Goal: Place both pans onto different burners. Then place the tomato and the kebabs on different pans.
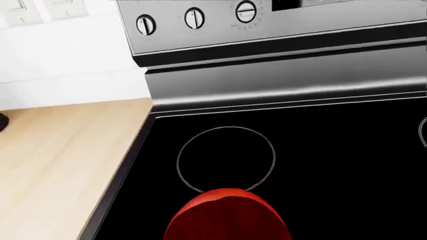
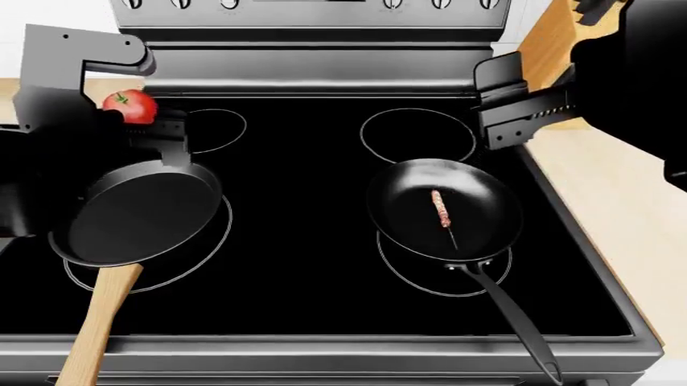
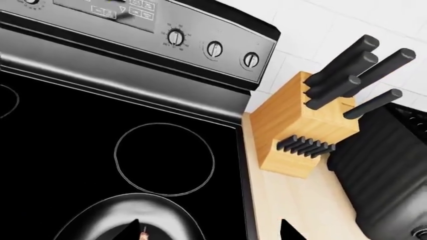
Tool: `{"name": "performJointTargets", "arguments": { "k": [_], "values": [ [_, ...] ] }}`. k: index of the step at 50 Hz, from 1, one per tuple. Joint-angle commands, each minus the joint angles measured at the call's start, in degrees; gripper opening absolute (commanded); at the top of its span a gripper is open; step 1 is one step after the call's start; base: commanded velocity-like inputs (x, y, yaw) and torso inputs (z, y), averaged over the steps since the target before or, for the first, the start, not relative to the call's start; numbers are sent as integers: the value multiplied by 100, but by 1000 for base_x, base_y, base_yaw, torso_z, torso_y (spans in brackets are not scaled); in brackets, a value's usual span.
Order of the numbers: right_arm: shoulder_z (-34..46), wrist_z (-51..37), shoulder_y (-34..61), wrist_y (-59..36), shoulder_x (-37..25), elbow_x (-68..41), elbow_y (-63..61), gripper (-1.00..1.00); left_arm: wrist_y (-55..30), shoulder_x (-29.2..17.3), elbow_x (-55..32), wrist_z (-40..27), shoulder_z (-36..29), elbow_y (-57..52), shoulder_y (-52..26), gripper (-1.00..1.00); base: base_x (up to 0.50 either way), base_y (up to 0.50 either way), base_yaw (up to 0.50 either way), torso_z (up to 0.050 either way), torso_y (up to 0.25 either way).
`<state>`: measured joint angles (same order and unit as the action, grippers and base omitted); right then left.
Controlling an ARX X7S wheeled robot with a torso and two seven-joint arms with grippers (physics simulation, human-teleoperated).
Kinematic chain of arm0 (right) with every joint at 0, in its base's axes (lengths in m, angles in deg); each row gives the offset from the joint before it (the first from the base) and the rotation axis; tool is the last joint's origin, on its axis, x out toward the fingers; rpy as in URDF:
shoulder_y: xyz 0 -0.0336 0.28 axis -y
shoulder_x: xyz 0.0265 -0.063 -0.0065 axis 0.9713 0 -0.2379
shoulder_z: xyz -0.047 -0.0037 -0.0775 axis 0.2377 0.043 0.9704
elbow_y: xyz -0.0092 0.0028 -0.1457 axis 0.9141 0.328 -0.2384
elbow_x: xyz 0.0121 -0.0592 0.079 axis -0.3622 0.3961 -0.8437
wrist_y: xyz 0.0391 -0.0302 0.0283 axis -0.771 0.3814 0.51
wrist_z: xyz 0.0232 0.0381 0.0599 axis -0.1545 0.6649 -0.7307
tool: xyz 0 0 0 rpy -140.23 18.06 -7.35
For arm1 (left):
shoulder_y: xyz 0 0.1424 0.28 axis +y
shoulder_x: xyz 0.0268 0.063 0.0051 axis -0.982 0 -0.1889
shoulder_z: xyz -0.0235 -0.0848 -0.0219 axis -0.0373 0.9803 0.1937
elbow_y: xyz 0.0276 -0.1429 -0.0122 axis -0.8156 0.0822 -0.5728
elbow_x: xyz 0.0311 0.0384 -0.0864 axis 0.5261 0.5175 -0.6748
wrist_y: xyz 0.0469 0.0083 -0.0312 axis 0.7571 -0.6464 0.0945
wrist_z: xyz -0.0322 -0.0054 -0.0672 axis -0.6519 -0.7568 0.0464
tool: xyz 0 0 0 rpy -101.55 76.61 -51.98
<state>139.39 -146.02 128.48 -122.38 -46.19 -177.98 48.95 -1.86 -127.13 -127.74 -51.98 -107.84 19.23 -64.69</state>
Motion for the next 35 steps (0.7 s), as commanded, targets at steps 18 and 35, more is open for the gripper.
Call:
{"name": "performJointTargets", "arguments": {
  "k": [18, 35],
  "values": [
    [-5, -186, 389, -82, -93, -266, -45, 100, -586, 40, -113, -13, -411, 160, -1, -100, 0, 0, 0, 0, 1],
    [87, -218, 347, -104, -101, -272, -58, 100, -702, -5, -287, -152, -438, 253, 68, -100, 0, 0, 0, 0, 0]
  ]
}}
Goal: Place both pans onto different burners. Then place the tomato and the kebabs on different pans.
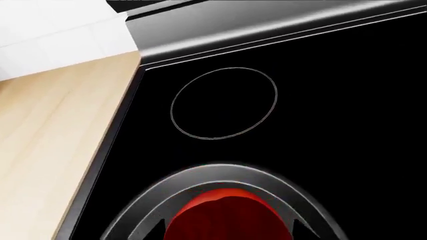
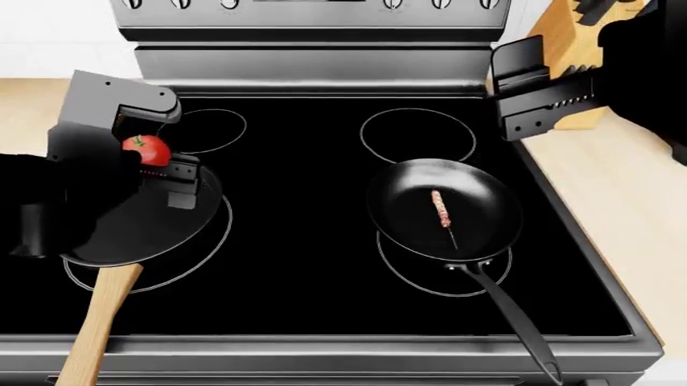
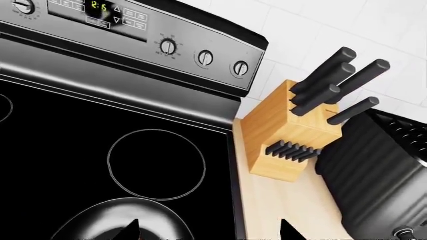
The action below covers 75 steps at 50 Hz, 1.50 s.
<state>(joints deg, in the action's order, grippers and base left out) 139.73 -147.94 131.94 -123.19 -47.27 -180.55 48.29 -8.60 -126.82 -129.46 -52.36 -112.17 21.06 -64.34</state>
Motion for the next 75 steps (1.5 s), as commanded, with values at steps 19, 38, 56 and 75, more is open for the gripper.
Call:
{"name": "performJointTargets", "arguments": {
  "k": [19, 38, 56, 75],
  "values": [
    [107, -51, 14, -31, -11, -42, 3, 100, -137, -106, -216, -315, -51, 124, 88, -100, 0, 0, 0, 0, 1],
    [140, -29, 0, -22, -33, -31, -8, 100, 20, -189, -245, -302, -22, 169, 296, -100, 0, 0, 0, 0, 1],
    [191, -62, -11, -10, -78, -47, -46, 100, 121, -210, -205, -257, -45, 239, 445, -100, 0, 0, 0, 0, 0],
    [228, -45, -51, 8, -126, -28, -98, 100, 210, -231, -150, -202, -82, 247, 590, -100, 0, 0, 0, 0, 1]
  ]
}}
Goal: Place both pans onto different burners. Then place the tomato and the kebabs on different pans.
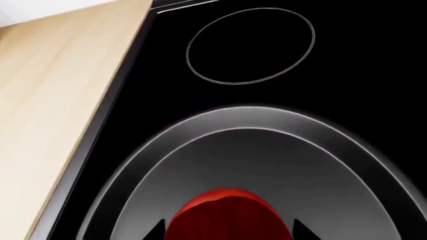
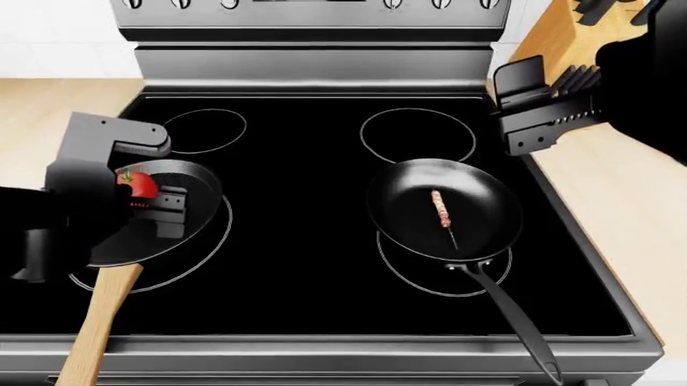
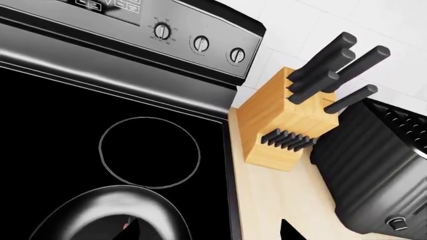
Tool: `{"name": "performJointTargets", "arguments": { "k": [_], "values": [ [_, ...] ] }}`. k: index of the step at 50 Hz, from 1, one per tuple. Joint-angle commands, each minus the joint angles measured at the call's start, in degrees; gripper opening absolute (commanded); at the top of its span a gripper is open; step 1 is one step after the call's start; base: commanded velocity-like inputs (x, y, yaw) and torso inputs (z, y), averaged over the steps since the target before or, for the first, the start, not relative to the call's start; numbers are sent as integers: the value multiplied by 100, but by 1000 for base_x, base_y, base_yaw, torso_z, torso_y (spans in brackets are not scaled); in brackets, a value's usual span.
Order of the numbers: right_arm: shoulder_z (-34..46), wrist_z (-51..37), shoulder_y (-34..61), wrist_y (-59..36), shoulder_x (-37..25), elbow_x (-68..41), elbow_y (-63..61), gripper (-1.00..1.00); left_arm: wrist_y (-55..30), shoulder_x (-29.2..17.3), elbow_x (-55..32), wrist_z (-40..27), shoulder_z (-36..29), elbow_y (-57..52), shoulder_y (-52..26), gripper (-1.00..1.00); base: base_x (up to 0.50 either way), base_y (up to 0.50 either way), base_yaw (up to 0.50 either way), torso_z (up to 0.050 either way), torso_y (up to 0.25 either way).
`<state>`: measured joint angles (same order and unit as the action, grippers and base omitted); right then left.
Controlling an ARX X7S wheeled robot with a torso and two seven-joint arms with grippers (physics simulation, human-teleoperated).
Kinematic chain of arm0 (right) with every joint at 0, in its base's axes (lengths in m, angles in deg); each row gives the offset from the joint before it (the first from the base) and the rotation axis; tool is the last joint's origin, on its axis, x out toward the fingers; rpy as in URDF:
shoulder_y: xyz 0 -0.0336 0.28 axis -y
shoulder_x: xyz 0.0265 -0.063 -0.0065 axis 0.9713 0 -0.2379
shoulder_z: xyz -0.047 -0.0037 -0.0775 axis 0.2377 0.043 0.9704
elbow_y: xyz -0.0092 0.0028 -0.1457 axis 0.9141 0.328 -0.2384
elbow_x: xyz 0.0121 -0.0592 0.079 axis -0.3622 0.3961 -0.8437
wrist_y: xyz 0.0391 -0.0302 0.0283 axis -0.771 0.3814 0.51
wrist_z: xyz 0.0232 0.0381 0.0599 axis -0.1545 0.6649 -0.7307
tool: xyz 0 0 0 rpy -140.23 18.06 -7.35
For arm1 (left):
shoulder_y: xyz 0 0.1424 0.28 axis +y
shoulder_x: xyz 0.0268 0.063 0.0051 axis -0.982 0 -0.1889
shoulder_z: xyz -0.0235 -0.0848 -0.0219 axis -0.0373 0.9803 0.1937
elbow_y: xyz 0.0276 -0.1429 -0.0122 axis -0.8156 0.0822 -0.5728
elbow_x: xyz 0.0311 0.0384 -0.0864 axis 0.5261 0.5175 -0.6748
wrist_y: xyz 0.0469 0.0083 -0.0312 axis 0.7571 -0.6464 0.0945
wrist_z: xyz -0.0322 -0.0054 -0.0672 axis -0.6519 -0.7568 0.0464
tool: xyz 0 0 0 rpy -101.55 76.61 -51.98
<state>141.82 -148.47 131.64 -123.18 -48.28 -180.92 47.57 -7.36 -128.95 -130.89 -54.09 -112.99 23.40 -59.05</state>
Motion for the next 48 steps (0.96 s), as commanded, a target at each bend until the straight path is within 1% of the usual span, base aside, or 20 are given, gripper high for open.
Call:
{"name": "performJointTargets", "arguments": {
  "k": [1, 17, 18, 33, 48],
  "values": [
    [18, 12, -23, 10, -28, 10, -31, 100, 89, -15, -3, -24, -2, 19, 65, -100, 0, 0, 0, 10, 0],
    [36, 37, -77, 63, -54, 18, -95, 100, 166, 22, 46, 31, -14, 92, 114, -100, 0, 0, 0, 0, 0],
    [38, 37, -77, 64, -51, 17, -95, 100, 169, 22, 41, 27, -13, 91, 121, 100, 0, 0, 0, 0, 0],
    [70, 85, -83, 72, -43, 34, -75, 100, 167, 1, 17, -8, -3, 54, 118, 100, 0, 0, 0, 0, 0],
    [124, 54, 58, 19, 0, -27, -14, 100, 72, -77, -104, -21, 135, -132, -193, 100, 0, 0, 0, 0, 0]
  ]
}}
